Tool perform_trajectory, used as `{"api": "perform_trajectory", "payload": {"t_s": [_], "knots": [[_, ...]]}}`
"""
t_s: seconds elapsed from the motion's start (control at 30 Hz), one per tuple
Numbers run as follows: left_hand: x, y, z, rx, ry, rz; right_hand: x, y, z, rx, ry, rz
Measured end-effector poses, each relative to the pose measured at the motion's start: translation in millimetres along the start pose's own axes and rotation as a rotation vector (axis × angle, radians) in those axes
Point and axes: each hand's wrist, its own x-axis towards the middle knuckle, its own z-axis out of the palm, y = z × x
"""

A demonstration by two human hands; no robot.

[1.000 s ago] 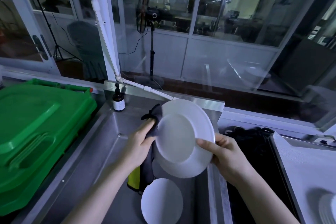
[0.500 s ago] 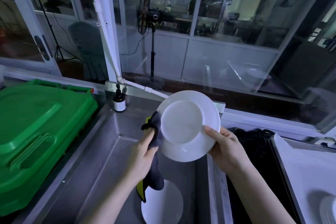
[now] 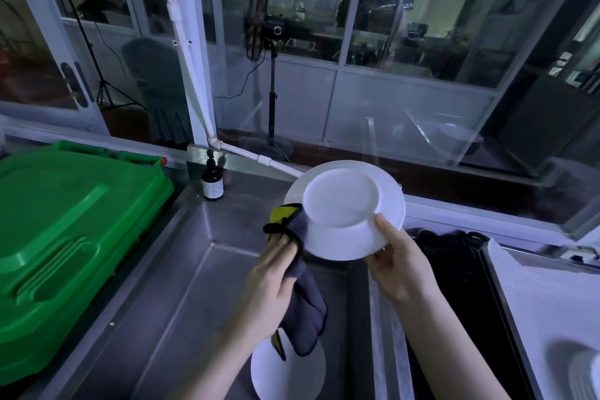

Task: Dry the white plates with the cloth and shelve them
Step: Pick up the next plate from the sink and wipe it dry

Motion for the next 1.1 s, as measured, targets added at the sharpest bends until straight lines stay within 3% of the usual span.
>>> {"api": "perform_trajectory", "payload": {"t_s": [0.07,0.2,0.3,0.37,0.53,0.77,0.9,1.1], "knots": [[0.5,4.3,-0.9,0.065,-0.011,0.043,0.7,-2.3,3.0,0.013,0.011,-0.007],[3.6,30.3,10.9,0.293,-0.150,0.381,0.1,19.4,12.8,-0.044,0.056,0.084],[10.2,33.7,14.4,0.325,-0.130,0.436,-3.9,31.5,14.9,-0.040,0.050,0.149],[9.0,26.3,10.4,0.272,-0.099,0.383,-4.1,29.6,12.0,-0.024,0.026,0.132],[-0.7,-9.1,-2.5,0.085,-0.007,-0.004,-1.0,17.6,-2.8,-0.009,0.038,0.063],[32.7,12.9,-15.1,0.107,-0.141,0.144,-11.7,17.0,-3.1,-0.218,-0.041,0.051],[57.9,16.0,-20.5,0.140,-0.194,0.119,-22.7,27.2,1.2,-0.297,-0.112,0.091],[50.5,3.3,-33.8,0.100,-0.031,0.008,-16.4,10.8,7.0,-0.265,-0.122,0.006]]}}
